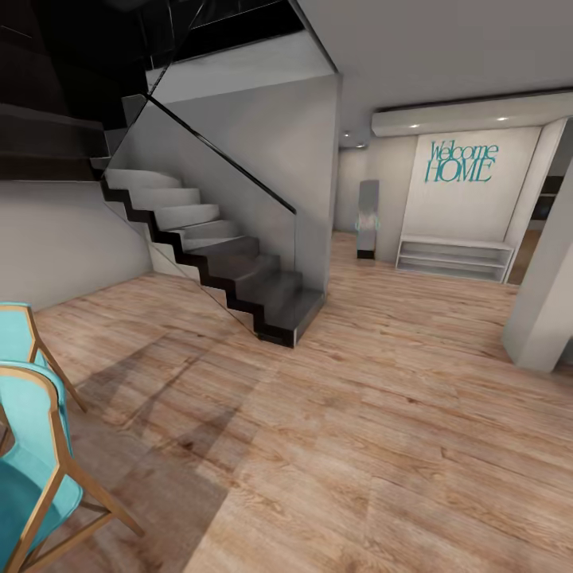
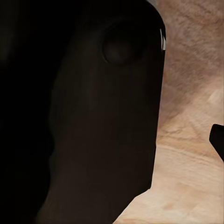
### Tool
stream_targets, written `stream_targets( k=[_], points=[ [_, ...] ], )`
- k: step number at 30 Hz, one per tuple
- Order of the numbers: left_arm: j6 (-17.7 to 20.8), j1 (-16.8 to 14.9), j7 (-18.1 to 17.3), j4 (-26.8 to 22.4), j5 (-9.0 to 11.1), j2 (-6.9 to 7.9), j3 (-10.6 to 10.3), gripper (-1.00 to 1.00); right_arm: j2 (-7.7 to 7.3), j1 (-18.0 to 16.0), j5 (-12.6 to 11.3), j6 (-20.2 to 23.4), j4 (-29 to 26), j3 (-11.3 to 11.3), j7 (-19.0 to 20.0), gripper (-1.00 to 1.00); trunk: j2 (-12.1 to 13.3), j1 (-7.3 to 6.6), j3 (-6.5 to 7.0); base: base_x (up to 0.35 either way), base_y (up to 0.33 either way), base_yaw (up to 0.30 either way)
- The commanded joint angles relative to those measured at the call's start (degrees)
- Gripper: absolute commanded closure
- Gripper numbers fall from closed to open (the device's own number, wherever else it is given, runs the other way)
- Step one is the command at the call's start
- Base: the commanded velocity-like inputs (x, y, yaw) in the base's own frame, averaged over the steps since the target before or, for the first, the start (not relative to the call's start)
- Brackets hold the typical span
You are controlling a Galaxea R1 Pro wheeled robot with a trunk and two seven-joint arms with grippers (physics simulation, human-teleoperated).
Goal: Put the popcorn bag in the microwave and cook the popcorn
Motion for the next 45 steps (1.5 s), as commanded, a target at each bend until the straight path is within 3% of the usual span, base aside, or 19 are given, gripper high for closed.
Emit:
stream_targets(
  k=[1, 19, 35, 41, 45],
  points=[
    [0.0, 0.0, 0.0, -0.1, 0.1, -0.02, 0.0, -1.0, -0.01, 0.0, 0.0, -0.2, 0.0, 0.0, -0.1, -1.0, 0.0, 0.01, -0.04, 0.134, 0.0, 0.0],
    [-0.4, 0.0, 0.1, -0.2, 0.2, 0.05, 0.1, -1.0, -0.01, 0.0, -0.1, -0.2, 0.0, 0.0, -0.4, -1.0, 0.0, 0.01, -0.04, 0.086, 0.0, 0.009],
    [-0.4, 0.0, 0.1, -0.2, 0.4, -0.01, 0.0, -1.0, 0.29, 0.0, -0.1, 0.0, 0.0, 0.1, -0.5, -1.0, 0.0, 0.01, -0.04, 0.0, 0.0, 0.264],
    [-0.4, 0.0, 0.2, -0.2, -0.1, 1.6, -0.7, -1.0, 0.77, 0.0, 0.1, -0.1, 0.0, 0.2, -0.5, -1.0, 0.0, 0.01, -0.04, 0.0, 0.0, 0.283],
    [-0.4, 0.0, 0.3, -0.2, -0.2, 1.7, -0.8, -1.0, 0.78, 0.0, 0.2, -0.2, 0.0, 0.1, -0.5, -1.0, 0.0, 0.01, -0.04, 0.0, 0.0, 0.297]
  ],
)
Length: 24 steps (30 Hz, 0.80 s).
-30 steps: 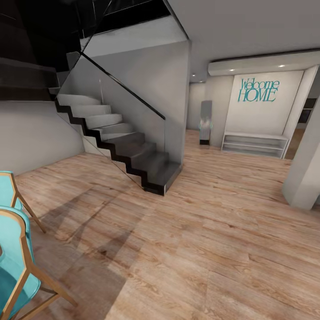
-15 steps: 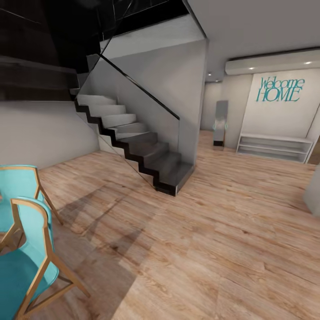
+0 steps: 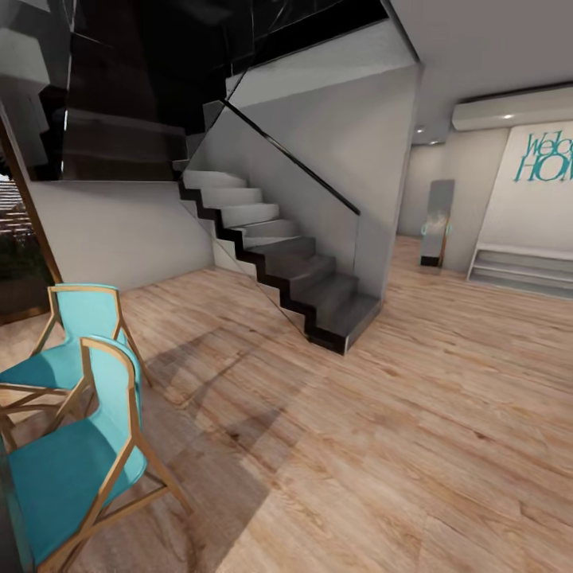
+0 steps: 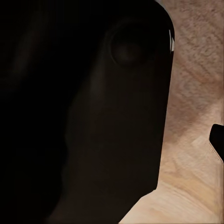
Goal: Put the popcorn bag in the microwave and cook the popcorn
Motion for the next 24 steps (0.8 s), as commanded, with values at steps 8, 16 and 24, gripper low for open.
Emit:
stream_targets(
  k=[8, 16, 24],
  points=[
    [-0.1, 0.0, 0.1, 0.0, 0.2, -0.01, 0.1, -1.0, -0.01, 0.0, -0.1, -0.5, 0.0, 0.0, -0.1, -1.0, 0.0, 0.0, -0.04, 0.0, 0.0, 0.3],
    [-0.1, 0.0, 0.0, 0.0, 0.2, 0.01, 0.1, -1.0, -0.02, 0.0, -0.4, -0.5, 0.0, -0.1, -0.2, -1.0, 0.0, 0.0, -0.04, 0.0, 0.0, 0.3],
    [-0.1, 0.0, 0.0, 0.0, 0.3, -0.03, 0.1, -1.0, 0.0, 0.0, -0.4, -1.7, 0.0, -0.2, -0.2, -1.0, 0.0, 0.0, -0.04, 0.0, 0.0, 0.3]
  ],
)
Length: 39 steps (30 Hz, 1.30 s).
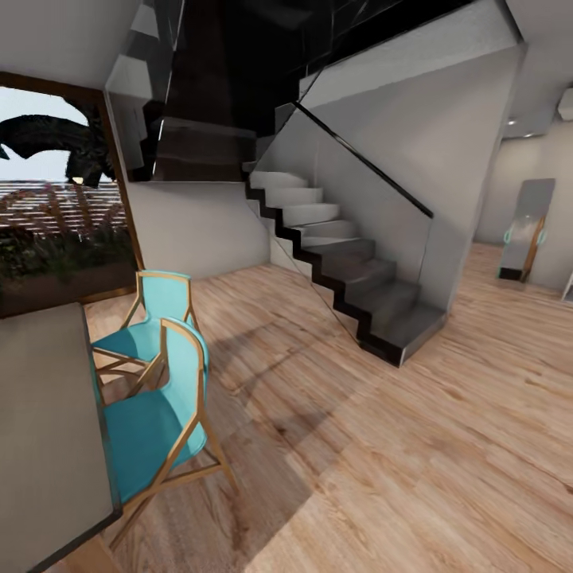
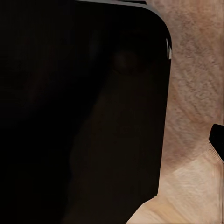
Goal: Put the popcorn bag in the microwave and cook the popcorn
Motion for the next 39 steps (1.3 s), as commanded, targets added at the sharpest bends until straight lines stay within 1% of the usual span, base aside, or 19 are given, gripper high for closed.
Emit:
stream_targets(
  k=[1, 5, 26, 31, 39],
  points=[
    [-0.1, 0.0, 0.0, -0.1, 0.1, 0.02, 0.0, -1.0, 0.01, 0.0, 0.0, -0.1, 0.0, 0.1, -0.1, -1.0, 0.0, 0.0, -0.04, 0.0, 0.0, 0.3],
    [-0.1, 0.0, 0.1, -0.1, 0.1, 0.03, 0.0, -1.0, 0.01, 0.0, 0.3, -0.2, 0.0, 0.0, 0.0, -1.0, 0.0, 0.0, -0.04, 0.0, 0.0, 0.3],
    [-0.1, 0.0, 0.0, -0.1, 0.1, 0.04, 0.0, -1.0, -0.08, 0.0, -0.1, -0.3, 0.0, -0.4, -0.1, -1.0, 0.0, 0.0, -0.04, 0.0, 0.0, 0.3],
    [-0.1, 0.0, 0.0, -0.1, 0.1, 0.02, 0.0, -1.0, -0.02, 0.0, -0.2, -0.3, 0.0, -0.5, -1.1, -1.0, 0.0, 0.0, -0.04, 0.0, 0.0, 0.3],
    [-0.1, 0.0, 0.0, -0.1, 0.1, 0.03, 0.0, -1.0, -0.01, 0.0, -0.2, -0.3, 0.0, -0.6, -1.4, -1.0, 0.0, 0.0, -0.04, 0.0, 0.0, 0.3]
  ],
)
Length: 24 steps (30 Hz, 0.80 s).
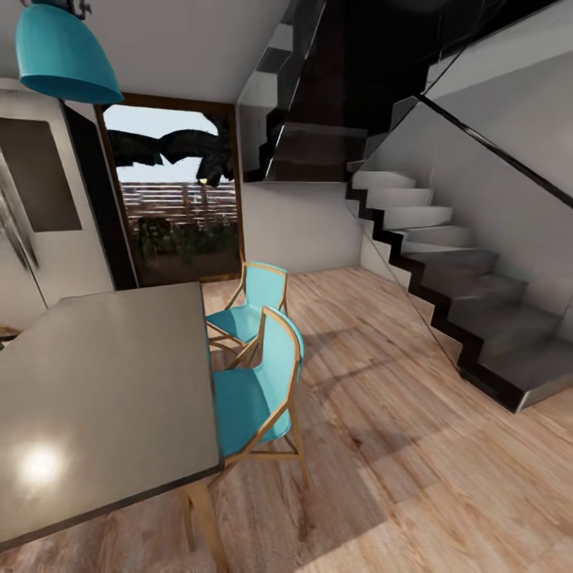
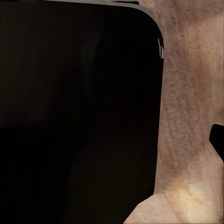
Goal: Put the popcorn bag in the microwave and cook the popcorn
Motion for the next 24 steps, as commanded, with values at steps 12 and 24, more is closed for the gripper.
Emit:
stream_targets(
  k=[12, 24],
  points=[
    [-0.1, 0.0, 0.0, -0.1, 0.1, 0.02, 0.0, -1.0, -0.02, 0.0, 0.2, -0.2, 0.0, 0.4, -1.8, -1.0, 0.0, 0.0, -0.04, 0.0, 0.0, 0.3],
    [-0.1, 0.0, 0.0, -0.1, 0.1, 0.01, 0.0, -1.0, 0.03, 0.0, 0.4, -0.2, 0.0, 0.6, -1.9, -1.0, 0.0, 0.0, -0.04, 0.0, 0.0, 0.3]
  ],
)
